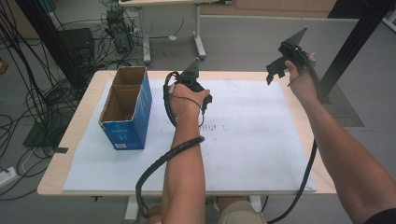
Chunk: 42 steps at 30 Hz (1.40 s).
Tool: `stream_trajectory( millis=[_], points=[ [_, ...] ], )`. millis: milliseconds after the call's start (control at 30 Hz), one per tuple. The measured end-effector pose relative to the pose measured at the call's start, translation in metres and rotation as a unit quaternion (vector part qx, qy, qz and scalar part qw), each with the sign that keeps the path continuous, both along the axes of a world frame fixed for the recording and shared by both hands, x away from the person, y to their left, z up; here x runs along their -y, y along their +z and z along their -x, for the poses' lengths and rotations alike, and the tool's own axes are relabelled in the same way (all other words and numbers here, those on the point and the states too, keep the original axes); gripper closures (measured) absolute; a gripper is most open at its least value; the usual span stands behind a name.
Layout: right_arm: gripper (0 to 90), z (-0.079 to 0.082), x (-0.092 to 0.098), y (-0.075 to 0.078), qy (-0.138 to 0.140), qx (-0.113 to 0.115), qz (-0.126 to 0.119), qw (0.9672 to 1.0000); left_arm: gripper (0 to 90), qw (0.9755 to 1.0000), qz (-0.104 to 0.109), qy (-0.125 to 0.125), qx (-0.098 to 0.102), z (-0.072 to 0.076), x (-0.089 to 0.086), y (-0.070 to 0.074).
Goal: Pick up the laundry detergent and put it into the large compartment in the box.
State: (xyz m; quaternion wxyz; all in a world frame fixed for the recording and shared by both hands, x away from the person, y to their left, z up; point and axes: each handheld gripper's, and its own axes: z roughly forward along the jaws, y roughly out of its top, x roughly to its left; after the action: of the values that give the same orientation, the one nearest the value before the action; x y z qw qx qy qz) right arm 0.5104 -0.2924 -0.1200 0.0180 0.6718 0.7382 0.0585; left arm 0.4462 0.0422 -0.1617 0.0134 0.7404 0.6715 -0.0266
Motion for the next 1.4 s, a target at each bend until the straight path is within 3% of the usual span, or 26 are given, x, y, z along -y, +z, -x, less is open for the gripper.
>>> stream_trajectory(
  millis=[1400],
  points=[
    [4.2,-0.0004,-0.0014,-0.0001,0.001,-0.003,-0.001,1.0000,9.8,1.0000,-0.008,-0.002,0.005,0.0026,0.0003,0.0029]
  ],
)
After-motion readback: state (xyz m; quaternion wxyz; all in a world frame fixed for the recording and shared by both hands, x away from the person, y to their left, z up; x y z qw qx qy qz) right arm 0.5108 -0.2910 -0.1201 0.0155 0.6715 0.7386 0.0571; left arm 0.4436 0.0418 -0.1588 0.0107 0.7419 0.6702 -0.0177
